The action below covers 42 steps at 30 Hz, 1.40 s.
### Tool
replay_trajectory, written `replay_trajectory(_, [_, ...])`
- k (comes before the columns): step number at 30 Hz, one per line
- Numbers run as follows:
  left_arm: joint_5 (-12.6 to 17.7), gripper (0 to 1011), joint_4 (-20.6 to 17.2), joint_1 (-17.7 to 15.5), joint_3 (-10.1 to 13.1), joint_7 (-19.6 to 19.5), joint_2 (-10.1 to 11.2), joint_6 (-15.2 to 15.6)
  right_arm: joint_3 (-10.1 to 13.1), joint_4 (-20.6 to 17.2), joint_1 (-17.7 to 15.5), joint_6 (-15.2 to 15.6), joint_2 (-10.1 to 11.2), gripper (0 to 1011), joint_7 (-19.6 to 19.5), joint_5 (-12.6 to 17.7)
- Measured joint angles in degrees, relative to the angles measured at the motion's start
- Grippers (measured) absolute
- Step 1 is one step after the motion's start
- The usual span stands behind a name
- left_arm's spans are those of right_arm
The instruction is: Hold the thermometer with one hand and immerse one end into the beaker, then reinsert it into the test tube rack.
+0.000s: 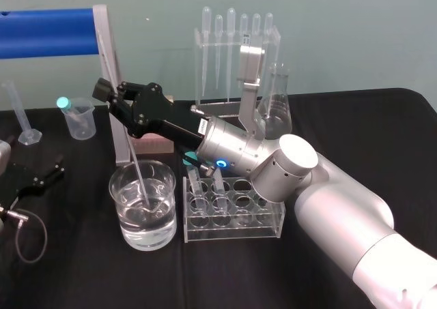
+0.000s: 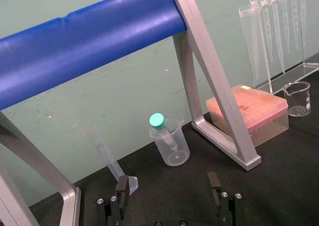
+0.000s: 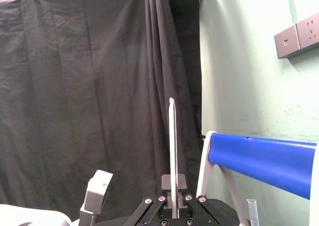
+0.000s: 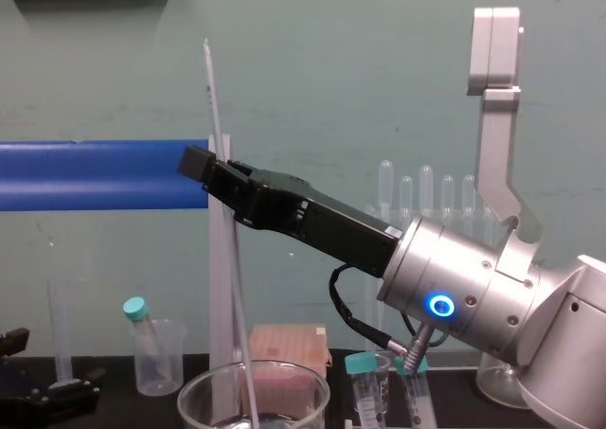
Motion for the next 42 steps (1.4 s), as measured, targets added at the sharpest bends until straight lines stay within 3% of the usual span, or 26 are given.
replay_trajectory(42, [0.0,1008,0.0,0.0,0.0,0.0,0.0,0.0,0.0,0.0,0.0,0.0,0.0,55,0.0,0.0])
